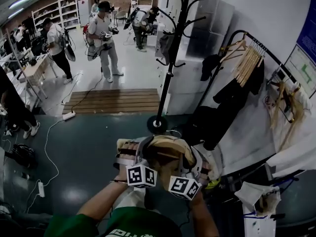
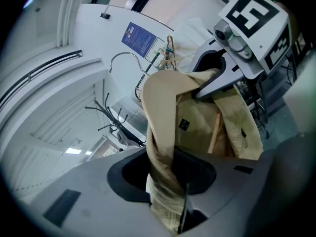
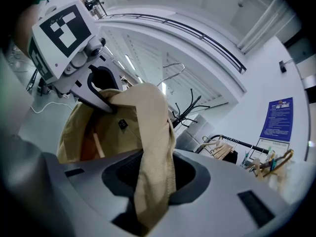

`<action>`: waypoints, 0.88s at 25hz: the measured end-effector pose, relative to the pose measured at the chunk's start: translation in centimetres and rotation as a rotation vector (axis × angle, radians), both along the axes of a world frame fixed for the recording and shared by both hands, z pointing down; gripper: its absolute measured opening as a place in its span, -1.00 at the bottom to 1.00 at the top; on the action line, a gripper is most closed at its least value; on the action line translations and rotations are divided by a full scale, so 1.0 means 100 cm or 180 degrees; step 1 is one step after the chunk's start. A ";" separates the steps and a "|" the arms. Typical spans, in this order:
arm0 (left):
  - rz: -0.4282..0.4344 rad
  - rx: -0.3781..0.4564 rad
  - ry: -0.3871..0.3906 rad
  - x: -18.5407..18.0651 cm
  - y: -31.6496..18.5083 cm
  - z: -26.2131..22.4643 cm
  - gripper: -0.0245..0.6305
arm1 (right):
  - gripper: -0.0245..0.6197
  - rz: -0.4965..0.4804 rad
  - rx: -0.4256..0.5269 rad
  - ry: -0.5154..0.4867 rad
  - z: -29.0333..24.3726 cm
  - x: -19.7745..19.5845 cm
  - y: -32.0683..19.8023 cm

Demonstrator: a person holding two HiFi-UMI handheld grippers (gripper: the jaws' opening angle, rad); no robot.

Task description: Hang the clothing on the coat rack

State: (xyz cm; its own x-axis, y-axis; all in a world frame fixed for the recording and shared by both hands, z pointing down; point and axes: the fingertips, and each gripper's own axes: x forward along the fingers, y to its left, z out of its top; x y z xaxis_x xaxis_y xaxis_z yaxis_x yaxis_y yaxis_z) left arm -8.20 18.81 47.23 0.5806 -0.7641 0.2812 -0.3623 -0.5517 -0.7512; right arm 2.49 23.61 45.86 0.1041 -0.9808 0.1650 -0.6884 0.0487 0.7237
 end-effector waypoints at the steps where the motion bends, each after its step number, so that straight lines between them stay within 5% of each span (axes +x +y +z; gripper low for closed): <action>1: 0.0005 -0.0021 0.0004 0.003 -0.004 0.004 -0.55 | -0.53 0.0015 -0.0016 -0.0001 0.003 0.003 -0.003; 22: 0.0096 -0.0222 -0.0095 0.042 -0.146 0.054 -0.55 | -0.54 0.0193 -0.0204 -0.0114 0.053 0.041 -0.143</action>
